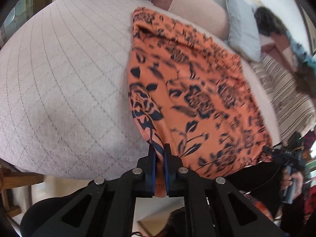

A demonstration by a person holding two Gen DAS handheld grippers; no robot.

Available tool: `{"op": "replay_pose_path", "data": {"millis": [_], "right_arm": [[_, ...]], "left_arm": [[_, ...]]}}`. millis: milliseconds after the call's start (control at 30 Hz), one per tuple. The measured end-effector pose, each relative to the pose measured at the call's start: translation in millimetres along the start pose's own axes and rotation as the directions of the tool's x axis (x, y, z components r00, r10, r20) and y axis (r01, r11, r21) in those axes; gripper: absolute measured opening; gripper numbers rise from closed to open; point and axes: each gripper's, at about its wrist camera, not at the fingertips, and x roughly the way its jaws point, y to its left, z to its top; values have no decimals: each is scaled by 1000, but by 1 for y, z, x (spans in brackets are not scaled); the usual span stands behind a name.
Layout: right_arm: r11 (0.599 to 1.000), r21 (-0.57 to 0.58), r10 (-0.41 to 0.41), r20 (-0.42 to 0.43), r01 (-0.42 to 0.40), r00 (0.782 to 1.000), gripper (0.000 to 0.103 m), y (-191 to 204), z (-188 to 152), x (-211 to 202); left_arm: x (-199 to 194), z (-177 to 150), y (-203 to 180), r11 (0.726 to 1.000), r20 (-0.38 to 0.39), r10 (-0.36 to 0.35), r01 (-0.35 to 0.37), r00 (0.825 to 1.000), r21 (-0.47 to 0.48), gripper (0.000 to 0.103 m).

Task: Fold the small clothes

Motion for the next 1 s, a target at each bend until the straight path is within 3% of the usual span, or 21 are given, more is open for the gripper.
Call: {"op": "replay_pose_path", "data": {"millis": [67, 200, 333, 400, 533, 600, 633, 667, 800, 900, 1000], "right_arm": [[993, 11, 114, 27, -114, 993, 12, 2, 6, -16], [943, 14, 328, 113, -332, 938, 12, 10, 21, -48], [898, -8, 434, 177, -439, 883, 12, 21, 36, -70], [887, -20, 455, 203, -461, 867, 12, 25, 39, -76], [910, -23, 409, 208, -414, 888, 12, 28, 42, -74], [917, -6, 392, 204, -399, 897, 12, 23, 42, -72], [922, 3, 379, 203, -388, 903, 12, 21, 41, -70], [924, 14, 372, 200, -382, 906, 12, 16, 42, -67], [924, 41, 365, 198, -380, 910, 12, 8, 46, -57], [925, 36, 364, 193, -378, 911, 12, 10, 46, -54], [927, 35, 360, 192, -373, 913, 12, 9, 46, -53]], "left_arm": [[-12, 8, 1, 999, 27, -47, 48, 999, -19, 7], [-34, 26, 3, 994, 83, -94, 98, 992, -41, 7], [-55, 38, 4, 992, 139, -106, 114, 985, -49, 6], [-60, 41, 4, 990, 156, -118, 127, 981, -54, 6], [-55, 36, 15, 997, 117, 21, -12, 993, -77, 7], [-42, 29, 25, 991, 53, 64, -57, 997, -121, 29], [-34, 25, 29, 985, 10, 83, -81, 996, -149, 58], [-25, 18, 31, 981, -18, 103, -105, 995, -165, 66], [-1, 0, 24, 985, -68, 92, -100, 993, -137, 69], [19, -12, 29, 973, -120, 84, -107, 989, -206, 71], [43, -33, 36, 953, -194, -2, -56, 981, -296, 67]]}}
